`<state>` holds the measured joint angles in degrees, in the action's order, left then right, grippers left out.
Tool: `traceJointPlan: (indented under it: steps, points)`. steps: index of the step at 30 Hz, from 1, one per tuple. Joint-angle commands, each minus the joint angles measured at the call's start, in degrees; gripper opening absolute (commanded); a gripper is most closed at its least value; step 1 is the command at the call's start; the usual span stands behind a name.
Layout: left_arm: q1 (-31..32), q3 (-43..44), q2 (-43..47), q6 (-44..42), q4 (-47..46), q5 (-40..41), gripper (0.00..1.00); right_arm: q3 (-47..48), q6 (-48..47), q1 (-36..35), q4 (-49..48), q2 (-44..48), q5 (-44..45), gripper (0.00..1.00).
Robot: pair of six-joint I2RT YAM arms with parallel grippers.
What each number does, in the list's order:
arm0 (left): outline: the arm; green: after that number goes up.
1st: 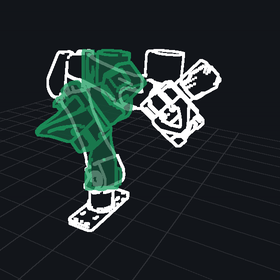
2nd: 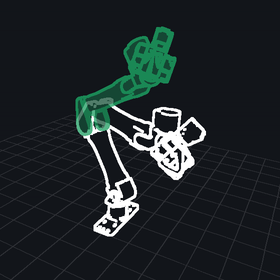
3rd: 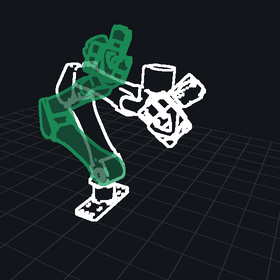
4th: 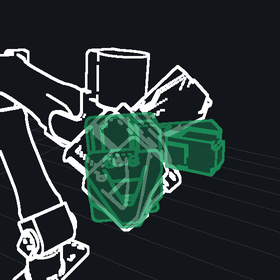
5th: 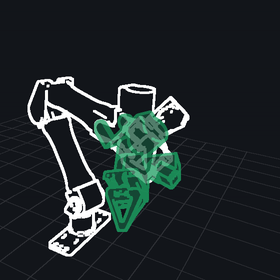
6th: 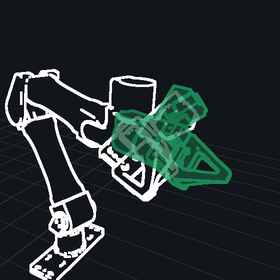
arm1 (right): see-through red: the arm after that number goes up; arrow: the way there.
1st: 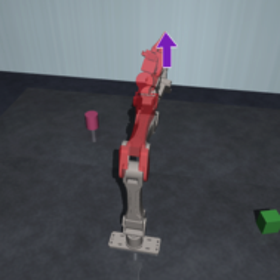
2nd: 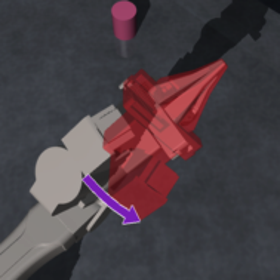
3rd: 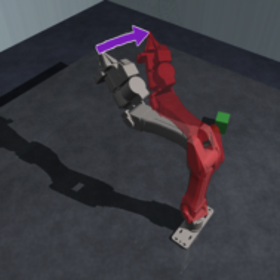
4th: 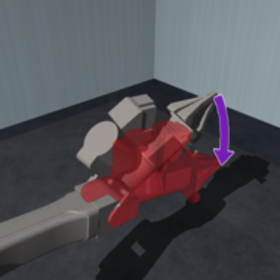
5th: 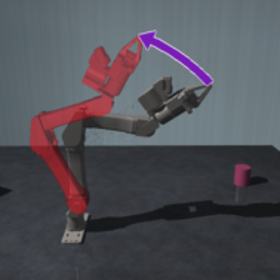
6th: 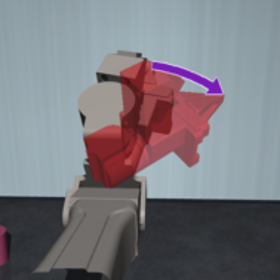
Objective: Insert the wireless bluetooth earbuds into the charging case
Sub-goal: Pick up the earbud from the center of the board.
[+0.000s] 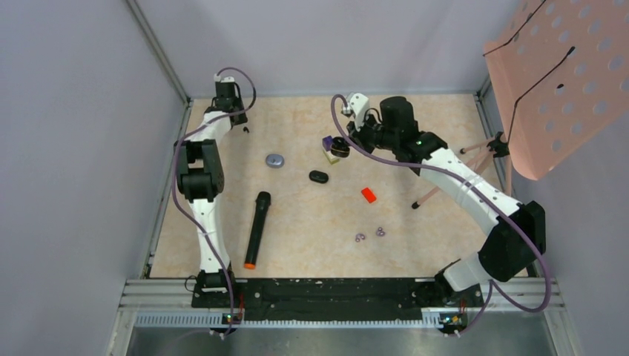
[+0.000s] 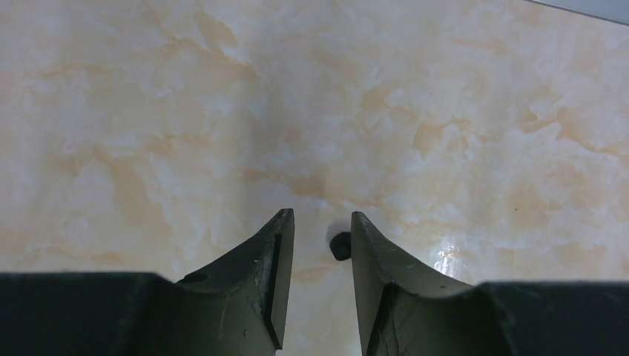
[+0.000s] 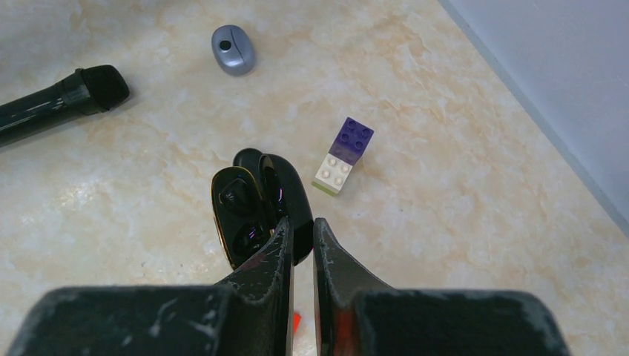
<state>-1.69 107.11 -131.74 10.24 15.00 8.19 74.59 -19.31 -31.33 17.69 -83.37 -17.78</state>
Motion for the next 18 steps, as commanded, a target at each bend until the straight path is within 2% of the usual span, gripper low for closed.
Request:
traceJointPlan:
  steps: [1,11,12,15,18]
  points:
    - [-0.96,4.33,-3.28,-1.51,1.11,-4.84,0.40,4.31,0.44,0.50,-0.63,-1.41,0.33,0.00]
    - [-1.02,5.83,-5.38,-2.21,2.70,-7.71,0.38,6.10,0.45,1.17,0.66,-2.62,0.98,0.00]
    - [-1.05,5.08,-5.03,-2.30,3.08,-7.85,0.36,6.14,0.46,1.25,0.66,-2.59,0.97,0.00]
    - [-1.02,2.30,-3.58,-2.89,4.06,-10.56,0.12,6.15,0.35,1.46,0.59,-2.91,0.90,0.00]
    - [-0.87,-1.55,-1.43,-3.20,4.48,-10.87,0.09,6.22,0.55,1.57,0.29,-3.32,0.74,0.00]
